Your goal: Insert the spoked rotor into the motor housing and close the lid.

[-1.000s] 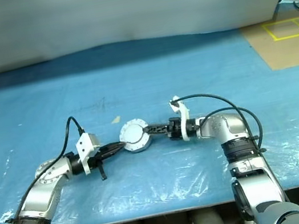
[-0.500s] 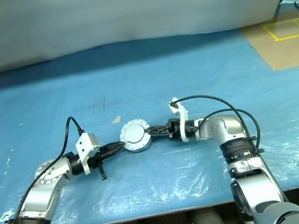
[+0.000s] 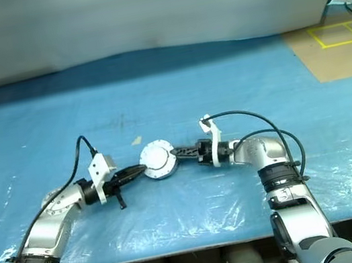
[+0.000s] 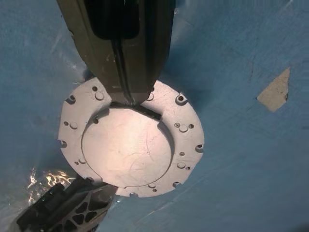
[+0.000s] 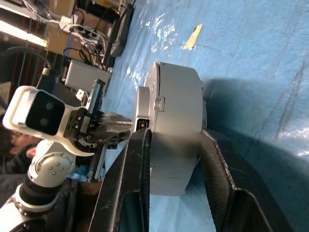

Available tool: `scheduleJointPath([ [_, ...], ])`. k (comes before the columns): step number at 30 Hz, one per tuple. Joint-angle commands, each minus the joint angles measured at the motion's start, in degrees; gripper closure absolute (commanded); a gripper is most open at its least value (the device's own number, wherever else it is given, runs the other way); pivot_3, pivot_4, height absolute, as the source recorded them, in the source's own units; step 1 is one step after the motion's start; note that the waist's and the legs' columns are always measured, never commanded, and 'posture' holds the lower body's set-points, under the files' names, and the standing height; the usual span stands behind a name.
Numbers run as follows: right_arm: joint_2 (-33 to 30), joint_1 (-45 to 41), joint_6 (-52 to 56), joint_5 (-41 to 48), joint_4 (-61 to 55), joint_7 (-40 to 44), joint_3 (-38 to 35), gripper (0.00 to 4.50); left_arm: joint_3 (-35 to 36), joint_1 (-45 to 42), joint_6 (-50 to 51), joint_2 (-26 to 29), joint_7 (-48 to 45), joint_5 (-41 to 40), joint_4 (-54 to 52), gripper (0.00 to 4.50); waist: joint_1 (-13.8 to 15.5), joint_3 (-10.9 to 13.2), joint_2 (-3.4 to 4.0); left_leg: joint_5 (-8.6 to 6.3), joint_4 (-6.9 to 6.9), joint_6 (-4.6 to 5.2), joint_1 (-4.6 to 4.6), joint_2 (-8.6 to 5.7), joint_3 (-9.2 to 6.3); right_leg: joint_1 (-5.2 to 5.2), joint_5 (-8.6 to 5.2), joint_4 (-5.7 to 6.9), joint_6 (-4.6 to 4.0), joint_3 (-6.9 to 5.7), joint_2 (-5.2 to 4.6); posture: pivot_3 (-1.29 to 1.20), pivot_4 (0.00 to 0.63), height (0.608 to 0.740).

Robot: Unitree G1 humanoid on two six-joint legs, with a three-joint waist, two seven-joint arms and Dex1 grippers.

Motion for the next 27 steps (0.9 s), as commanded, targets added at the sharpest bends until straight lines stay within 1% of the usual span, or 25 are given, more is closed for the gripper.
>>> scheduleJointPath([
  [1,0.27,-1.68,0.11,1.53,1.15,-2.19,-3.69,3.39,3.11,-0.92,7.80,-0.57,2.87,-3.61,-1.38,4.50,-0.03,0.00,0.00,0.01,0.00,-0.01,0.00,0.00,0.00,0.00,0.01,0.00,-0.01,0.00,0.00,0.00,0.150,0.740],
  [4,0.61,-3.45,0.02,3.83,3.43,-4.09,-8.21,3.39,5.78,-1.45,13.89,-1.05,4.73,-7.60,-3.15,4.50,0.00,0.01,0.01,0.01,0.01,-0.01,-0.06,-0.01,0.00,-0.05,0.01,-0.01,-0.02,0.00,0.00,0.00,0.150,0.740],
  [8,1.16,-4.32,0.81,5.40,3.80,-5.85,-11.49,3.39,7.69,-1.37,19.76,-2.02,6.77,-11.26,-5.93,4.50,0.15,0.01,-0.01,0.05,0.03,0.04,-0.48,-0.03,-0.02,-0.46,0.04,-0.03,0.01,-0.01,0.01,0.00,0.150,0.740],
  [10,1.69,-4.36,1.58,6.26,3.12,-6.67,-12.91,3.39,8.46,-1.32,20.93,-2.84,7.88,-12.17,-6.71,4.50,0.13,0.02,-0.01,0.14,0.04,0.19,-0.63,-0.02,-0.05,-0.56,0.16,0.02,0.20,-0.02,0.08,0.00,0.150,0.740],
  [13,2.36,-4.79,2.77,8.22,1.79,-8.25,-15.24,3.39,10.76,-2.04,23.24,-5.57,10.11,-15.56,-7.09,3.93,0.14,0.02,-0.02,0.14,0.04,0.18,-0.68,0.07,-0.10,-0.61,0.17,0.01,0.20,-0.02,0.25,0.00,0.150,0.740],
  [19,4.14,-6.86,5.63,13.17,-1.31,-12.50,-20.35,3.39,14.94,-3.47,30.01,-10.29,13.99,-24.22,-9.05,1.91,0.08,0.11,-0.11,0.13,0.05,0.16,-0.73,0.07,-0.12,-0.65,0.17,-0.01,0.21,-0.02,0.28,0.00,0.150,0.740],
  [24,5.85,-8.24,7.67,16.67,-4.05,-15.23,-22.36,3.39,16.41,-4.04,33.52,-12.27,16.88,-28.31,-9.72,0.18,0.11,0.15,-0.12,0.13,0.05,0.16,-0.72,0.08,-0.12,-0.65,0.18,0.00,0.21,-0.02,0.28,0.00,0.150,0.740],
  [25,6.06,-8.39,8.03,17.19,-4.49,-15.65,-22.48,3.39,16.83,-4.30,34.36,-12.60,17.72,-29.10,-9.48,0.01,0.12,0.15,-0.12,0.13,0.04,0.16,-0.71,0.08,-0.12,-0.65,0.18,0.00,0.21,-0.02,0.28,0.00,0.150,0.740],
  [27,6.32,-8.45,8.66,18.22,-5.36,-16.33,-22.43,3.39,18.24,-5.28,38.22,-13.15,19.47,-32.77,-8.62,0.01,0.14,0.16,-0.13,0.13,0.04,0.16,-0.71,0.07,-0.12,-0.65,0.18,-0.01,0.21,-0.02,0.28,0.00,0.150,0.740],
])
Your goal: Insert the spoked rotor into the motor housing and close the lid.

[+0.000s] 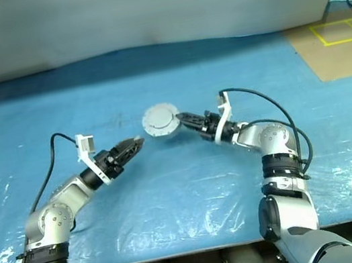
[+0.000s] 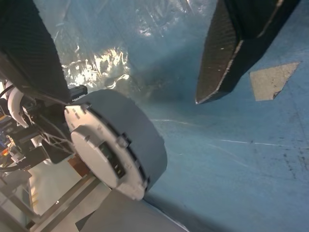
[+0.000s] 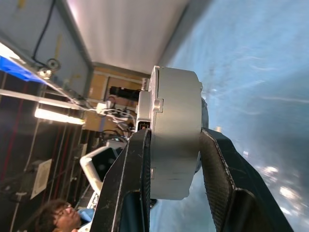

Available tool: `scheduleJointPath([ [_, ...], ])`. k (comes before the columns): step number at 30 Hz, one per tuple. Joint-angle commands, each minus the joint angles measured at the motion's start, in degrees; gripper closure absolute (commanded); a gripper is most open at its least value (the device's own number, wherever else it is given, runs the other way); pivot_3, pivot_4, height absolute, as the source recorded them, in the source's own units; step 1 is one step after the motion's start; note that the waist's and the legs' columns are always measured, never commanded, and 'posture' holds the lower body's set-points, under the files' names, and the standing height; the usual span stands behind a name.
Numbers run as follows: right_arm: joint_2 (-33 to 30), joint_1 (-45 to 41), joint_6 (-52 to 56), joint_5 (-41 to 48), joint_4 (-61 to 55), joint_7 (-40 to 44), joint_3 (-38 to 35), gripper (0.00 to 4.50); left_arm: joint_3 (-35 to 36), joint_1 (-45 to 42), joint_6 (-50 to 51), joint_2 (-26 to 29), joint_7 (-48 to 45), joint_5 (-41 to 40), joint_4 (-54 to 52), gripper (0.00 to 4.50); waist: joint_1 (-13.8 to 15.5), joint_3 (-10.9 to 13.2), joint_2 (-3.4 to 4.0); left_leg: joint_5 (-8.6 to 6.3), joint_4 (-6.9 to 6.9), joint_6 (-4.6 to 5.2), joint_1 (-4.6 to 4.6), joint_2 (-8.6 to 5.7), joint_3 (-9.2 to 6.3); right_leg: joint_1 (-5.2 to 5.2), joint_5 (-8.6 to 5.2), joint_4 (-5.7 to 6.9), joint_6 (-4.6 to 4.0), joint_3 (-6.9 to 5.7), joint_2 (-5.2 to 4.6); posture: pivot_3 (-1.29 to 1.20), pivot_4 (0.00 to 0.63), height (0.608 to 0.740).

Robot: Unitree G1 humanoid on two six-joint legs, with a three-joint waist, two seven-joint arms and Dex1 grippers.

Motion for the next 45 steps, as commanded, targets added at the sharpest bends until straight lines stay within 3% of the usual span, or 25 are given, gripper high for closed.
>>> scheduleJointPath([
  [1,0.70,-1.85,1.28,4.85,-3.91,-0.16,-1.50,3.39,3.15,-1.77,5.44,-0.48,2.48,-6.55,-0.97,0.01,0.01,0.01,-0.01,0.00,0.00,0.00,0.00,0.00,0.00,0.00,0.00,0.00,0.00,0.00,0.00,0.00,0.150,0.740],
  [10,1.30,-1.22,2.52,6.73,-5.70,-1.03,-0.36,3.39,6.18,-3.69,13.37,-2.98,7.70,-17.70,-1.24,0.01,0.12,0.07,-0.08,-0.01,0.00,-0.03,-0.05,-0.03,-0.03,0.00,0.01,-0.03,0.01,0.00,0.01,0.00,0.150,0.740],
  [33,3.48,1.48,6.06,8.85,-11.77,-1.03,4.40,3.39,6.00,-7.31,13.40,-6.54,10.93,-20.89,2.29,0.01,1.08,0.14,-0.19,-0.10,0.09,-0.19,-0.02,-0.06,-0.12,0.02,0.07,-0.04,0.13,0.01,0.01,0.00,0.150,0.740],
  [39,3.79,0.62,4.87,8.70,-9.96,-2.35,3.18,3.39,6.34,-6.77,12.73,-6.24,9.99,-20.75,2.41,1.65,1.06,0.14,-0.20,-0.10,0.11,-0.19,-0.02,-0.05,-0.13,0.02,0.08,-0.02,0.13,0.01,0.01,0.00,0.150,0.740],
  [45,3.96,0.03,3.91,8.54,-8.85,-2.92,3.36,3.39,5.75,-6.87,12.87,-5.76,10.24,-20.35,2.68,1.75,1.06,0.14,-0.20,-0.10,0.20,-0.19,-0.03,-0.05,-0.14,0.03,0.09,-0.01,0.15,0.01,0.01,0.00,0.150,0.740],
])
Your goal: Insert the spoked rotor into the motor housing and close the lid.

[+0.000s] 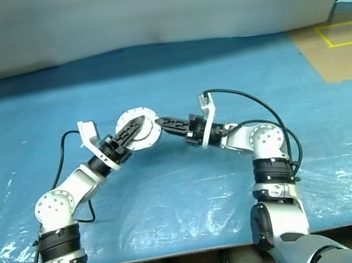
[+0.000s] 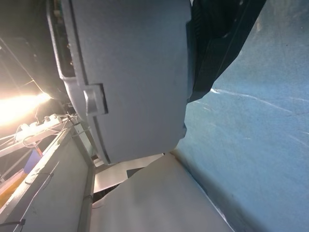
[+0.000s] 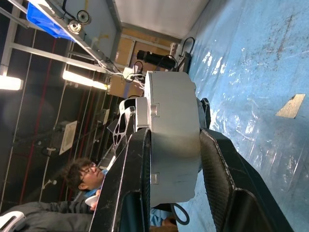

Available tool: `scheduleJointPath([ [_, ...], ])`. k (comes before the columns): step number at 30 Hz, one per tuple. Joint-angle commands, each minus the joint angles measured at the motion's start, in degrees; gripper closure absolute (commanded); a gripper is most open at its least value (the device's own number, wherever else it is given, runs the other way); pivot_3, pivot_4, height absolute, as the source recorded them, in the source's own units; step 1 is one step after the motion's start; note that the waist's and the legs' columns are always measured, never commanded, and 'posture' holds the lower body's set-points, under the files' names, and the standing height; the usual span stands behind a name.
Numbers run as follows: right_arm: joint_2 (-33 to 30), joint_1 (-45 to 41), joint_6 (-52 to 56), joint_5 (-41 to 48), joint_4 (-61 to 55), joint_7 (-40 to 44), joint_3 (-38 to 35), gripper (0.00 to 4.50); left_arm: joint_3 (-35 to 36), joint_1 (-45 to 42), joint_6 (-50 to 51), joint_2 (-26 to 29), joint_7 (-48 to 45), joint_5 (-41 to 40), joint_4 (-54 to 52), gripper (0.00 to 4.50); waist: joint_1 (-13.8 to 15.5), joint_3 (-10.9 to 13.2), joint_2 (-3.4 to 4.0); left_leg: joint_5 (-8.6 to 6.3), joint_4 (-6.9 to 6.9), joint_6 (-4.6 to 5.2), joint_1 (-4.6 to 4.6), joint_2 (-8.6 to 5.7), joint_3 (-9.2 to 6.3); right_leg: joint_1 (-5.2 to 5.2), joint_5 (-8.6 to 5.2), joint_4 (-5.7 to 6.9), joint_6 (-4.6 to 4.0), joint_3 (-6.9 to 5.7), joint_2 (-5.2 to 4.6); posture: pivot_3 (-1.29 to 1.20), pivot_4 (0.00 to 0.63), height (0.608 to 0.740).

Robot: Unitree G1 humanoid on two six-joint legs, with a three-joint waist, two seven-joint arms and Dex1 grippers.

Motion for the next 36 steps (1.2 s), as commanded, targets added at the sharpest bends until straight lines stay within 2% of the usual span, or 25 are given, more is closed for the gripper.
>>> scheduleJointPath([
  [1,0.21,-2.31,-1.90,1.80,-1.33,0.34,-0.32,3.39,-0.75,-0.24,0.00,0.88,-0.01,0.56,-1.39,1.75,0.00,0.00,0.00,0.00,0.02,0.00,0.00,0.00,0.00,0.00,0.01,0.00,0.01,0.00,0.00,0.00,0.150,0.740],
  [2,-0.13,-2.27,-2.63,1.14,-1.49,0.93,0.38,3.39,-0.75,-0.34,-0.13,0.83,0.03,0.62,-1.23,1.75,0.00,0.00,0.00,0.00,0.03,0.00,0.00,0.00,-0.01,0.00,0.01,0.00,0.01,0.00,0.00,0.00,0.150,0.740],
  [11,-1.52,-1.06,-13.23,-5.06,-1.62,2.26,4.67,0.33,-0.13,-1.35,-3.87,-0.44,1.49,3.69,0.83,1.75,-0.05,0.01,-0.02,0.00,0.20,0.00,-0.01,0.01,-0.02,0.00,0.05,0.06,0.07,0.01,0.00,0.00,0.150,0.740],
  [16,-1.82,-1.45,-18.54,-7.90,0.86,1.76,4.92,0.33,1.76,-3.27,-7.29,-1.52,3.90,5.34,3.49,1.75,-0.04,0.03,-0.05,0.00,0.25,0.00,-0.02,0.00,-0.03,0.01,0.06,0.07,0.08,0.00,-0.01,0.00,0.150,0.740],
  [19,-2.61,-1.06,-20.30,-9.27,1.18,2.71,5.78,0.33,4.86,-6.65,-13.29,-1.78,7.29,8.06,8.19,1.75,-0.04,0.05,-0.08,0.00,0.26,0.00,-0.04,0.01,-0.03,0.01,0.06,0.08,0.08,0.01,-0.01,0.00,0.150,0.740],
  [27,-5.51,3.87,-26.83,-16.19,-3.23,7.64,14.06,0.33,10.28,-20.30,-29.28,2.39,12.71,18.72,30.59,1.75,0.01,0.23,-0.38,0.10,0.33,0.17,-0.04,-0.01,-0.09,0.01,0.13,0.10,0.13,0.01,0.01,0.00,0.150,0.740],
  [35,-5.48,5.73,-28.85,-17.28,-5.49,7.95,15.40,0.33,10.90,-29.15,-36.53,5.16,13.22,26.70,49.45,1.75,0.44,0.38,-0.64,0.11,0.43,0.19,-0.15,-0.06,-0.18,0.02,0.18,0.00,0.22,-0.02,-0.01,0.00,0.150,0.740],
  [36,-5.57,5.84,-28.97,-17.52,-5.48,7.91,15.55,0.31,10.90,-29.71,-37.40,5.34,13.87,27.62,50.95,1.53,0.44,0.38,-0.65,0.10,0.45,0.18,-0.14,-0.06,-0.18,0.02,0.18,0.04,0.22,-0.01,-0.01,0.00,0.150,0.740],
])
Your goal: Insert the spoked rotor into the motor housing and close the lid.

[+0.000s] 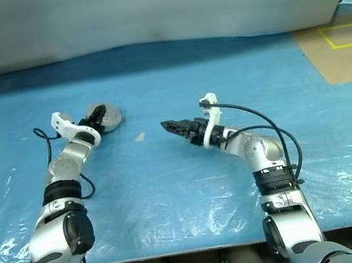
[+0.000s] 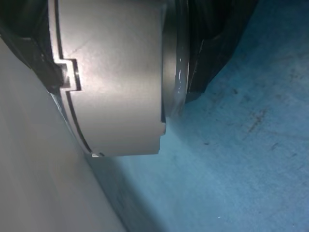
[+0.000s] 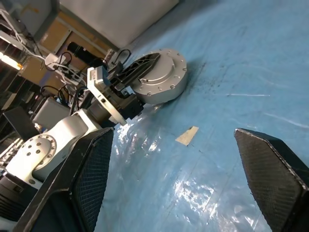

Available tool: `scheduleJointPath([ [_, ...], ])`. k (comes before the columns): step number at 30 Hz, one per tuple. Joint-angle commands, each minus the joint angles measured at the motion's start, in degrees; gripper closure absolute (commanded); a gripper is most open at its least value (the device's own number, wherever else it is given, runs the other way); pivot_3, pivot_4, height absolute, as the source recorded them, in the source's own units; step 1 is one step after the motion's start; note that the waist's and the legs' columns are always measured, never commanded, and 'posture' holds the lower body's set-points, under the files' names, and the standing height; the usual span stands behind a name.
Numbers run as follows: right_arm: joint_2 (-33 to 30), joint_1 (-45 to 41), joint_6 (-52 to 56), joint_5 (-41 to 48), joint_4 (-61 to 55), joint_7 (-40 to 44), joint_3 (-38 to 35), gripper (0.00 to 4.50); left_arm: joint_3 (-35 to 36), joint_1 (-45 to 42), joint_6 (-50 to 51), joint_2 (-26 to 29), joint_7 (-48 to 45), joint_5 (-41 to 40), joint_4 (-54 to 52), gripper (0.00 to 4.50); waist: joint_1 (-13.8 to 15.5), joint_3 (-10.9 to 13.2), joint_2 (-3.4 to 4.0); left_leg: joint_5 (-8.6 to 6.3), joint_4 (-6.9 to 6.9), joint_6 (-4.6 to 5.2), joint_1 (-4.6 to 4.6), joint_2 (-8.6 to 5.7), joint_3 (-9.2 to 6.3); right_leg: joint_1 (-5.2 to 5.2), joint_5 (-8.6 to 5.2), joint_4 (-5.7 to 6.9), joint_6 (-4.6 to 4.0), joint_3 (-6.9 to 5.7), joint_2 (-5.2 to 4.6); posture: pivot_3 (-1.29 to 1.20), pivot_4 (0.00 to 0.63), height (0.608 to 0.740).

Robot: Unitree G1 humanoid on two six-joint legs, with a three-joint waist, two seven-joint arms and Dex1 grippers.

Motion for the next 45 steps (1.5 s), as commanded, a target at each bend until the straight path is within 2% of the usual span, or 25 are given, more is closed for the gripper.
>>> scheduleJointPath([
  [1,-0.28,0.50,-1.22,-0.29,-2.60,0.49,0.35,0.30,0.18,-2.71,-3.70,1.48,0.61,2.95,3.06,1.27,0.01,0.00,0.00,-0.02,0.01,-0.04,0.03,0.00,0.00,0.02,0.00,0.04,0.00,0.01,0.00,0.00,0.150,0.740],
  [5,-0.09,0.63,-1.45,-0.56,-2.44,0.63,0.59,0.30,0.42,-1.62,-6.60,2.11,1.23,5.23,3.06,0.09,-0.16,0.01,-0.01,-0.11,0.01,-0.17,0.10,0.02,-0.01,0.08,0.01,0.11,-0.01,0.01,0.00,0.00,0.150,0.740],
  [6,-0.03,0.57,-1.46,-0.57,-2.36,0.62,0.59,0.30,0.30,-0.91,-8.05,2.48,2.50,6.46,2.57,0.02,-0.29,0.01,-0.01,-0.11,0.01,-0.17,0.09,0.02,-0.01,0.09,0.01,0.15,-0.02,0.02,0.00,0.00,0.150,0.740],
  [12,0.00,0.14,-1.22,-0.89,-1.24,0.79,0.89,0.30,0.65,5.17,-14.60,5.47,5.66,11.24,-3.45,0.02,-0.57,0.01,-0.01,-0.11,0.00,-0.18,0.08,0.04,0.00,0.12,0.01,0.26,-0.03,0.03,0.01,0.00,0.150,0.740],
  [18,-0.72,-1.11,-3.73,-4.80,0.76,0.22,2.39,0.30,0.01,9.55,-14.82,7.17,4.78,12.62,-10.90,0.02,-0.02,0.01,-0.02,-0.11,0.04,-0.18,0.18,0.03,0.00,0.12,0.02,0.28,-0.03,-0.07,-0.10,0.00,0.150,0.740],
  [20,-1.11,-1.06,-7.69,-7.69,1.04,0.42,3.47,0.30,-1.58,10.86,-14.45,6.90,1.23,12.48,-14.87,0.02,0.11,0.01,-0.02,-0.11,0.07,-0.19,0.17,0.02,0.00,0.12,0.02,0.31,-0.04,-0.08,-0.14,0.00,0.150,0.740],
  [24,-2.06,0.92,-25.02,-15.85,0.48,1.49,5.41,0.30,-9.27,16.19,-13.26,5.20,-12.08,10.78,-30.62,0.02,0.19,0.02,-0.04,-0.11,0.11,-0.19,0.14,0.03,0.02,0.08,0.03,0.36,-0.06,-0.08,-0.16,0.00,0.150,0.740],
  [28,-5.07,1.53,-32.94,-20.30,1.11,3.71,6.55,0.30,-17.59,20.89,-10.49,6.14,-21.76,11.57,-41.61,0.02,-0.06,0.02,-0.03,-0.11,0.09,-0.18,0.13,0.03,0.10,0.03,0.02,0.40,-0.07,-0.03,-0.19,0.00,0.150,0.740],
  [30,-7.91,1.82,-35.69,-21.94,0.76,6.68,7.47,0.30,-23.61,23.50,-11.04,8.25,-27.08,15.22,-45.12,0.02,-0.44,0.02,-0.03,-0.11,0.05,-0.18,0.13,0.02,0.13,0.03,0.02,0.41,-0.08,0.00,-0.17,0.00,0.150,0.740],
  [35,-11.99,1.99,-38.92,-22.63,0.76,11.10,7.27,0.30,-30.84,27.63,-15.63,10.79,-33.13,21.70,-47.52,0.02,-1.61,0.03,-0.01,-0.11,-0.05,-0.18,0.18,0.05,0.16,0.04,0.02,0.43,-0.10,0.11,-0.06,0.00,0.150,0.740],
  [45,-18.08,4.91,-44.91,-26.17,5.81,18.35,8.46,0.15,-32.84,29.78,-23.28,10.87,-38.96,25.75,-42.97,0.00,-1.94,0.03,-0.01,-0.10,0.01,-0.14,0.17,0.03,0.16,0.07,0.02,0.44,-0.12,0.15,-0.07,0.00,0.150,0.740],
])
